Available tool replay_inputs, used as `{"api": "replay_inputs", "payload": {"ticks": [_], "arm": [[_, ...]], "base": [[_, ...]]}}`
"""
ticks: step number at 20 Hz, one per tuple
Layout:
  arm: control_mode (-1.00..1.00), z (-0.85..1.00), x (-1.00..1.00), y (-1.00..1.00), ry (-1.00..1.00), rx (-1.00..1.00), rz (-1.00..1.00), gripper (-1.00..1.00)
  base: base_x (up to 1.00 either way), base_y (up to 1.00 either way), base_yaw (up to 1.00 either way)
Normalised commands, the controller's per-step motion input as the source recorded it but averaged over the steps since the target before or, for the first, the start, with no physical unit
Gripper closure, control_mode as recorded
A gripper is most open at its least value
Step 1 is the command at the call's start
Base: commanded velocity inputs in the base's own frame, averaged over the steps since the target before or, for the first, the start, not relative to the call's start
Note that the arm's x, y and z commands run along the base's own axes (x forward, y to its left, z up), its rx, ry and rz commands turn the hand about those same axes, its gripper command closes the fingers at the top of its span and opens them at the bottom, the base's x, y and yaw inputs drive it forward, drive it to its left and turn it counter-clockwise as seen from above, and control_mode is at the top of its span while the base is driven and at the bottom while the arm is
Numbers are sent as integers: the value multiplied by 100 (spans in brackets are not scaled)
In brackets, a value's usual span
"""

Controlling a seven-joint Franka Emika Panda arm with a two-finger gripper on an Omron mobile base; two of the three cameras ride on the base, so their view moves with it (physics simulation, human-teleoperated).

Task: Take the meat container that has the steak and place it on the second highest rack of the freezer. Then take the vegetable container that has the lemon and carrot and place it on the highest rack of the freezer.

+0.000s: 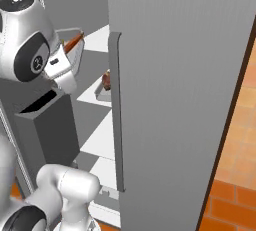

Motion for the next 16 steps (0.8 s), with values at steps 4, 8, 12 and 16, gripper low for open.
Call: {"api": "replay_inputs", "payload": {"ticks": [4, 8, 12, 16], "arm": [[-100, -1, 100, 12, -8, 0, 9, 100], [-100, -8, 99, 0, -15, 0, 0, 100], [-100, -5, 95, 3, -15, 0, -2, 100], [-100, -6, 100, 19, -7, 0, -4, 100]], "base": [[0, 0, 0], [0, 0, 0], [0, 0, 0], [0, 0, 0]]}}
